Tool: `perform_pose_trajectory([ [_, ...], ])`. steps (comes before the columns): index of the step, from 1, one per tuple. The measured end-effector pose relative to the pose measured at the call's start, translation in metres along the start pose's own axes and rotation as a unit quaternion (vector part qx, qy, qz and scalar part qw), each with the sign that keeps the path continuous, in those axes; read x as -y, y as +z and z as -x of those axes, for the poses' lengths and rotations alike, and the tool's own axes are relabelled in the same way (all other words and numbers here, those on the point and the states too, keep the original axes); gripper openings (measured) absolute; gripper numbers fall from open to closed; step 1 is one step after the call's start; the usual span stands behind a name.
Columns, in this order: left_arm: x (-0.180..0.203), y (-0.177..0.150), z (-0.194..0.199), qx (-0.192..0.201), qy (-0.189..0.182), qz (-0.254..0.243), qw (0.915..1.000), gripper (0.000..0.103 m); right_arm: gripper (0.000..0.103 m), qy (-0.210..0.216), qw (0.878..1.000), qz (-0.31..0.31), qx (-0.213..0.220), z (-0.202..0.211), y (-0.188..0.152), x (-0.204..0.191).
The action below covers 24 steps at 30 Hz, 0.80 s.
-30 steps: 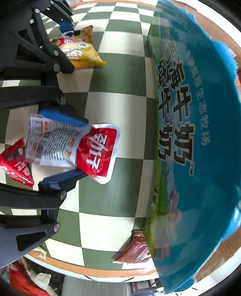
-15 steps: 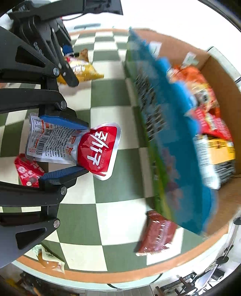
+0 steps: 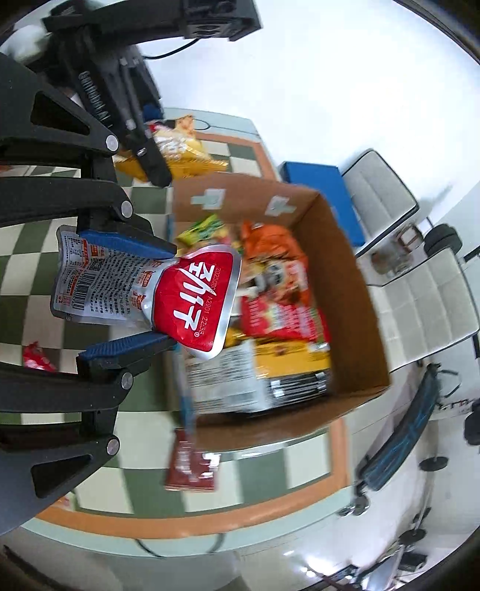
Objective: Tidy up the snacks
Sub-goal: 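Carry the panda bag and sauce packet into the box and open both tools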
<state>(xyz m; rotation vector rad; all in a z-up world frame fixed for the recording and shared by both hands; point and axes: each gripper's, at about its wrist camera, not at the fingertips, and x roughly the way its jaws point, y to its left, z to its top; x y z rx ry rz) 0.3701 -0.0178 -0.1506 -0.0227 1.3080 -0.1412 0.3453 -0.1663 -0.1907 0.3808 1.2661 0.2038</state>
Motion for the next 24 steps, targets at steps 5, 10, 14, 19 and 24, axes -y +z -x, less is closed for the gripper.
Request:
perform_pose_trajectory([
  [5,-0.021,0.039,-0.029,-0.021,0.033,-0.002,0.9992,0.055,0.043,-0.017,1.0,0.018,0.012,-0.015,0.042,-0.009],
  [10,-0.044,0.062,-0.071,-0.073,0.038,0.014,0.9965,0.055,0.045,-0.033,0.999,0.007,0.0,-0.052,0.076,-0.008],
  [14,-0.052,0.072,-0.099,-0.11,0.033,0.017,0.9933,0.057,0.047,-0.047,0.999,-0.001,-0.02,-0.081,0.089,-0.005],
  [19,-0.054,0.077,-0.119,-0.144,0.019,0.035,0.9888,0.058,0.059,-0.064,0.997,-0.003,-0.045,-0.108,0.094,-0.003],
  [24,-0.052,0.076,-0.128,-0.157,0.008,0.042,0.9866,0.085,0.078,-0.075,0.994,-0.013,-0.082,-0.129,0.095,-0.001],
])
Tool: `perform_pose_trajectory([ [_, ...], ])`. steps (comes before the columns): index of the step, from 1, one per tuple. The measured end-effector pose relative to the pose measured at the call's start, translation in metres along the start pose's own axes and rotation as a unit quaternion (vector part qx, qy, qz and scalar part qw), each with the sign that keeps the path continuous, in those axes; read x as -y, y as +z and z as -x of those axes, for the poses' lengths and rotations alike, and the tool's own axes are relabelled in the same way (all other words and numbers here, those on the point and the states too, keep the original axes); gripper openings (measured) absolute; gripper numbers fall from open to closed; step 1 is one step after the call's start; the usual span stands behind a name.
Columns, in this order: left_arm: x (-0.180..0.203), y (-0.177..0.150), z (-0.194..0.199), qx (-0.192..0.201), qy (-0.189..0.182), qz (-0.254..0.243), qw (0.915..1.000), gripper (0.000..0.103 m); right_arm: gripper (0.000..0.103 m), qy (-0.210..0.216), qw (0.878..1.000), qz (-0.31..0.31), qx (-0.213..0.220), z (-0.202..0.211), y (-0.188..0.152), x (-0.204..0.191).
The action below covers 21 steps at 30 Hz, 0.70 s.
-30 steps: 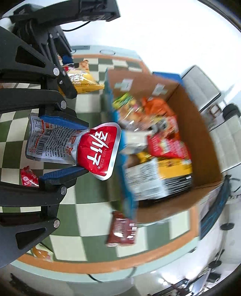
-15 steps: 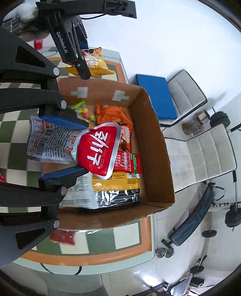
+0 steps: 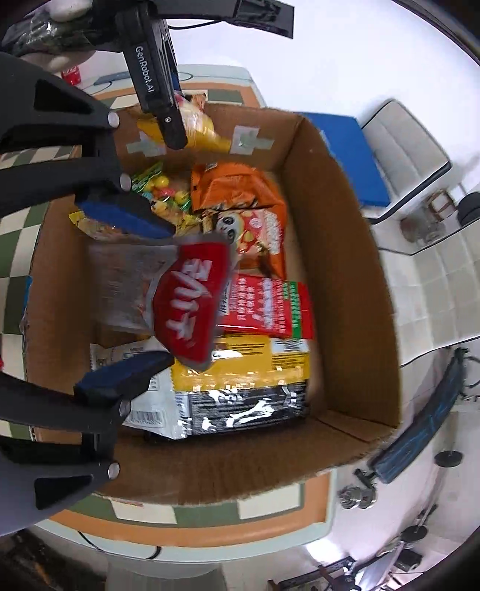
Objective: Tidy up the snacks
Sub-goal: 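Carry the panda bag and sauce packet into the box and open both tools, then move both tools back over the table snacks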
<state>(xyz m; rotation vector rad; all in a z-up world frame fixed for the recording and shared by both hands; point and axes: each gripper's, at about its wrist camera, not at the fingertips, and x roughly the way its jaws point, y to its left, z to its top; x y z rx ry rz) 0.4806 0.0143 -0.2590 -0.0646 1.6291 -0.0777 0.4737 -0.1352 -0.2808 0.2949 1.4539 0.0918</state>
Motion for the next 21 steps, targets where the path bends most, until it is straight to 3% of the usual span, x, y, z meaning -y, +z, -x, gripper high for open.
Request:
perform_pose_trajectory([
  [5,0.005,-0.001,0.002,0.007,-0.002,-0.003,1.0,0.088,0.091,-0.002,1.0,0.004,-0.009,-0.003,-0.002,-0.001],
  [11,0.01,-0.004,0.017,0.029,-0.011,-0.006,0.9995,0.088,0.095,0.003,1.0,0.018,0.001,0.004,-0.008,-0.004],
  [17,0.022,-0.016,0.047,0.093,0.001,-0.022,0.9954,0.088,0.097,-0.008,0.999,0.035,0.02,0.019,-0.014,-0.006],
  [21,0.03,-0.027,0.065,0.115,-0.012,-0.028,0.9929,0.088,0.097,-0.013,0.998,0.044,0.035,0.036,-0.02,-0.007],
])
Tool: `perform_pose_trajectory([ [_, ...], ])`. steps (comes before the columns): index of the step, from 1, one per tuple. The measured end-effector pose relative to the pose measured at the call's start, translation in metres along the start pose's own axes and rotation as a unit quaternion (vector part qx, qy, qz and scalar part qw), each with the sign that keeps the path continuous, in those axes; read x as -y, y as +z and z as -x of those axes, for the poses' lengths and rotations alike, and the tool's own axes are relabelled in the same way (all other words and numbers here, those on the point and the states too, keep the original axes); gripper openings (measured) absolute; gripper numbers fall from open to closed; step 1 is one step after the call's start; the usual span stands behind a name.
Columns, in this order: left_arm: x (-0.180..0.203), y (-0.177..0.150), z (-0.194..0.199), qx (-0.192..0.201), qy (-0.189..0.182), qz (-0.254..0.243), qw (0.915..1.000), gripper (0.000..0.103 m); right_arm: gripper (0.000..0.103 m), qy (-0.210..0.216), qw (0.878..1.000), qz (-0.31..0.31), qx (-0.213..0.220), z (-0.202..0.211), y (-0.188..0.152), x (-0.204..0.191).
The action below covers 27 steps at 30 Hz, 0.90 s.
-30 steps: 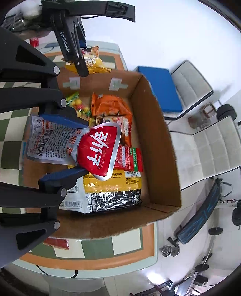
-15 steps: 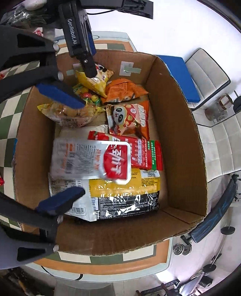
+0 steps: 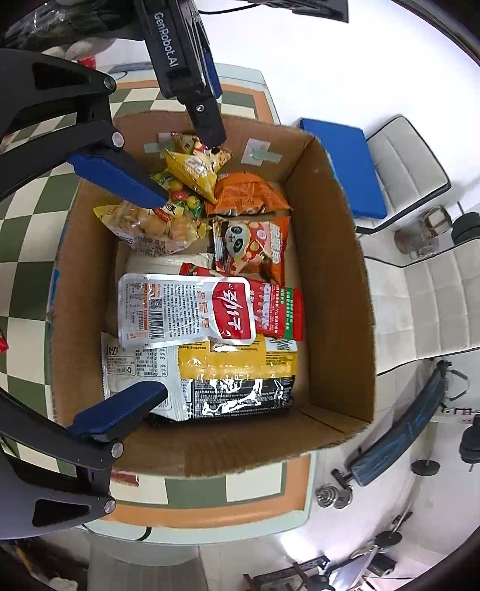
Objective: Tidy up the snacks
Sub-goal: 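Move both tools back over the table snacks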
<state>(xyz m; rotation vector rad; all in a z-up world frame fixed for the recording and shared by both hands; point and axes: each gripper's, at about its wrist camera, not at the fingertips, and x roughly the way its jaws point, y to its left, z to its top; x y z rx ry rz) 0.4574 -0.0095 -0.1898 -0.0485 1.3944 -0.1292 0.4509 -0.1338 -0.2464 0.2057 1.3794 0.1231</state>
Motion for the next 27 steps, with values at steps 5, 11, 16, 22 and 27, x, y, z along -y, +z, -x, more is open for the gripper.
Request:
perform_pose_trajectory([
  [5,0.016,-0.023,0.038,0.051,0.003,-0.01,0.9986,0.088,0.097,0.005,1.0,0.018,0.012,0.026,-0.012,-0.005],
  [11,0.048,-0.081,0.076,0.109,0.013,-0.038,0.9932,0.088,0.097,0.021,0.999,0.017,0.047,0.076,-0.05,0.015],
  [16,0.079,-0.14,0.058,0.08,0.013,-0.048,0.9956,0.088,0.096,0.025,0.998,-0.02,0.05,0.106,-0.099,0.067],
  [22,0.113,-0.209,-0.024,-0.046,-0.006,-0.048,0.9978,0.088,0.095,0.005,0.997,-0.072,0.001,0.102,-0.151,0.138],
  [27,0.132,-0.246,-0.074,-0.111,-0.014,-0.039,0.993,0.088,0.095,-0.007,0.992,-0.116,-0.053,0.073,-0.197,0.188],
])
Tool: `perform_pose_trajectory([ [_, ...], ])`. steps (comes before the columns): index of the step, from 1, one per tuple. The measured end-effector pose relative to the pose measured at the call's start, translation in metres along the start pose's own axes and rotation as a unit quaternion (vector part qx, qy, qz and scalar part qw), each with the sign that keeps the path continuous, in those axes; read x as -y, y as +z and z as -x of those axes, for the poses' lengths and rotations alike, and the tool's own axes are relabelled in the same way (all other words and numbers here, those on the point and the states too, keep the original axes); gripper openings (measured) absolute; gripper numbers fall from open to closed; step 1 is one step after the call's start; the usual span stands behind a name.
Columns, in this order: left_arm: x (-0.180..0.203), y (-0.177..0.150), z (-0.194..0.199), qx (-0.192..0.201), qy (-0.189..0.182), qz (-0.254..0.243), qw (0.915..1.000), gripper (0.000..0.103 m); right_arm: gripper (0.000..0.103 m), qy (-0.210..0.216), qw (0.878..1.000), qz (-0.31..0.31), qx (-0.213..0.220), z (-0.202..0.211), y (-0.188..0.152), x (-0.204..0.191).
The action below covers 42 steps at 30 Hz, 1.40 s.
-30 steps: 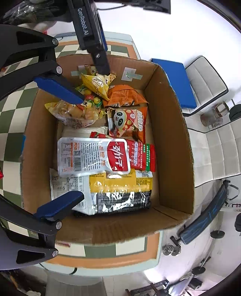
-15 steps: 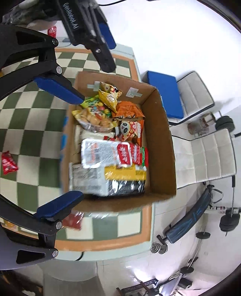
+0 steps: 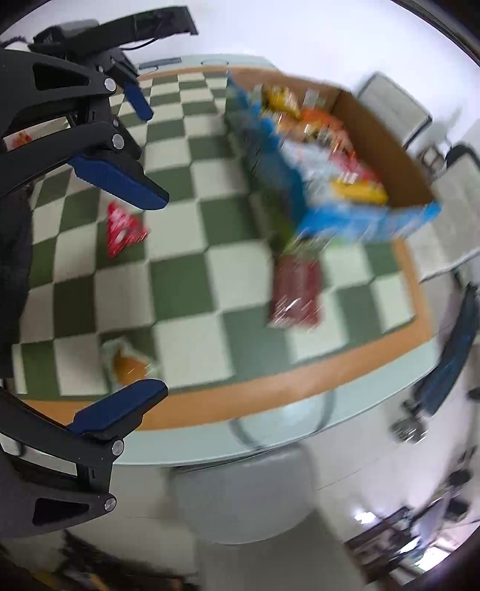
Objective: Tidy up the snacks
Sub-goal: 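Move both tools back over the table snacks, then grasp the small red triangular packet with the left tool while the right tool grasps the orange bun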
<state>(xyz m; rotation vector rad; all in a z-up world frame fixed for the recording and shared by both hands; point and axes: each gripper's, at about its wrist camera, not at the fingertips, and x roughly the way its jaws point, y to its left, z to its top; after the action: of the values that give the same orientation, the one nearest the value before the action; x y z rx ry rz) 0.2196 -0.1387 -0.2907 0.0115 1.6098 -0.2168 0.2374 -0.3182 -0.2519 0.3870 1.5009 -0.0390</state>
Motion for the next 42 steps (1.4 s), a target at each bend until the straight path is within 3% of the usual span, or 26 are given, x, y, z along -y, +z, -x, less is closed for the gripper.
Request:
perform_pose_trajectory([
  [6,0.018,-0.011,-0.047,-0.052,-0.007,0.011,0.9986,0.088,0.095,0.004,0.998,-0.05,-0.048,-0.049,-0.026,0.047],
  [11,0.025,-0.012,-0.07,-0.069,0.004,0.017,0.9975,0.088,0.094,0.01,0.995,-0.075,-0.07,-0.078,-0.035,0.067],
  [15,0.03,-0.011,-0.076,-0.063,0.015,0.015,0.9978,0.085,0.091,0.015,0.992,-0.09,-0.085,-0.094,-0.037,0.076],
  [17,0.031,-0.011,-0.079,-0.066,0.018,0.014,0.9976,0.069,0.09,0.012,0.991,-0.096,-0.092,-0.101,-0.037,0.079],
  [21,0.037,-0.01,-0.079,-0.059,0.03,0.005,0.9978,0.057,0.079,0.009,0.99,-0.099,-0.102,-0.113,-0.038,0.081],
  [23,0.042,-0.01,-0.08,-0.058,0.034,0.0,0.9977,0.056,0.077,-0.002,0.99,-0.096,-0.106,-0.118,-0.04,0.08],
  [29,0.052,-0.012,-0.079,-0.055,0.036,0.0,0.9978,0.054,0.05,-0.035,0.992,-0.069,-0.103,-0.122,-0.043,0.07],
  [42,0.059,-0.005,-0.041,-0.014,0.028,-0.017,0.9994,0.051,0.048,-0.009,0.996,-0.048,-0.072,-0.108,-0.056,0.057],
])
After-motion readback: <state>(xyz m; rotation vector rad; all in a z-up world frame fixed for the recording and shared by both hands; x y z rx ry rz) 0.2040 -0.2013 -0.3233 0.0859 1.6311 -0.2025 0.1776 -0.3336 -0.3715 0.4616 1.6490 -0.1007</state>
